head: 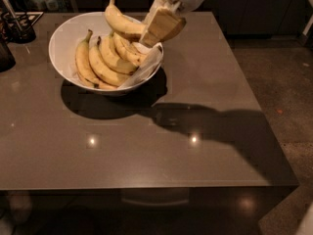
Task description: Pick banana from white bowl
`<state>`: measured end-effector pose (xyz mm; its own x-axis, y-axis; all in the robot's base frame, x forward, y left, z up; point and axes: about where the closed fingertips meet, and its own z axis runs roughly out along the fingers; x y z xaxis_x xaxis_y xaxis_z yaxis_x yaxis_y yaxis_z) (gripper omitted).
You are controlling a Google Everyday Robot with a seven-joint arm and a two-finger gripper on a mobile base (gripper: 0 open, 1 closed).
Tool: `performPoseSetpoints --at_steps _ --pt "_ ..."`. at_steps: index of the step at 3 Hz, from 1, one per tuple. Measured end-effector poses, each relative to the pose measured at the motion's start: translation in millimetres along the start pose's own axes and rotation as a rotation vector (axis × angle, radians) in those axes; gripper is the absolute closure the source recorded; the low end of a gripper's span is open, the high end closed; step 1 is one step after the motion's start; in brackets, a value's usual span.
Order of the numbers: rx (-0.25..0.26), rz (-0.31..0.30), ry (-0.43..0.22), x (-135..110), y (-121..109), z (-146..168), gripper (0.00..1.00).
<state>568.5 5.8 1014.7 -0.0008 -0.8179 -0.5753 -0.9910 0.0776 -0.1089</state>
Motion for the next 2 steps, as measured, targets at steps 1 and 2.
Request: performPoseSetpoints --at_steps 1,2 --pt "-0.03 0.035 0.002 37.0 21.3 -17.1 1.0" --pt "-0.022 0.036 -0.002 35.9 19.3 -16.8 1.0"
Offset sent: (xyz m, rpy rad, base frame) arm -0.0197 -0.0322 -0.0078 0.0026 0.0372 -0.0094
